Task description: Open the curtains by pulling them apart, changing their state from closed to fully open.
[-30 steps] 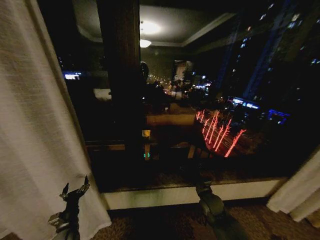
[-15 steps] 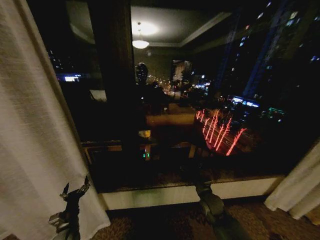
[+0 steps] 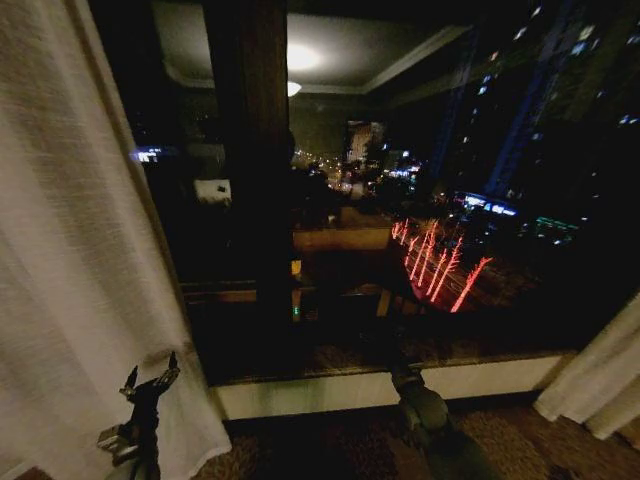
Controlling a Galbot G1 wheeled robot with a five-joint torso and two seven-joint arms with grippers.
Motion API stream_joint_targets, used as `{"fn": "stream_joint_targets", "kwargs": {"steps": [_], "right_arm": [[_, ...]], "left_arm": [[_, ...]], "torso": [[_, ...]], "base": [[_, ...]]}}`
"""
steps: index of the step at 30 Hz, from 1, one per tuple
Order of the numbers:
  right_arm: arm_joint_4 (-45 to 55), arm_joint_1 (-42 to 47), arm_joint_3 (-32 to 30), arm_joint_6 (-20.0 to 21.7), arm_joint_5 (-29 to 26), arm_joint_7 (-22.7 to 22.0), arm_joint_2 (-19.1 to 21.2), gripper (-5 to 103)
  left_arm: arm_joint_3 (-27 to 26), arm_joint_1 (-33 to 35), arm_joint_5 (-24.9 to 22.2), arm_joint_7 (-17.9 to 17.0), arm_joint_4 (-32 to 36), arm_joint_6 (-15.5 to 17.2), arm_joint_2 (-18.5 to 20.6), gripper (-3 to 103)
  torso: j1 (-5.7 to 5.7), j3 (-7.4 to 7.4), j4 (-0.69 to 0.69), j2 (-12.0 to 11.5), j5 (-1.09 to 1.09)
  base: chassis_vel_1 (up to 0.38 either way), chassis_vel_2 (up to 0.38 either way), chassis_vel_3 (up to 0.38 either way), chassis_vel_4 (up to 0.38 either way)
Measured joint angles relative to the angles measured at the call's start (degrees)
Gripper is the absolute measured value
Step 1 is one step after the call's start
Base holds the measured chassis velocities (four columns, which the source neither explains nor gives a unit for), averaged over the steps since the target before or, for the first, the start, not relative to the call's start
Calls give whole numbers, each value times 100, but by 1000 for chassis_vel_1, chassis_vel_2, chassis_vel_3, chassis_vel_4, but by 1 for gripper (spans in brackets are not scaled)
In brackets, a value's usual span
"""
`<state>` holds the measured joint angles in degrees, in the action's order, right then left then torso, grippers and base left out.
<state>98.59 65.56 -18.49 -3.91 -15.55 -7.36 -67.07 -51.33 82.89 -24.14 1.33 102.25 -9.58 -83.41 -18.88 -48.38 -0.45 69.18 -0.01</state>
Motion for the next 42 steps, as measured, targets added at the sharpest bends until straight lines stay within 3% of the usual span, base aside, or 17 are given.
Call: {"fn": "stream_joint_targets", "kwargs": {"steps": [42], "right_arm": [[0,0,-1,0,0,0,1,100]], "left_arm": [[2,0,0,0,0,0,-1,100]], "torso": [[1,0,-1,0,0]], "base": [[12,10,-12,-10]]}}
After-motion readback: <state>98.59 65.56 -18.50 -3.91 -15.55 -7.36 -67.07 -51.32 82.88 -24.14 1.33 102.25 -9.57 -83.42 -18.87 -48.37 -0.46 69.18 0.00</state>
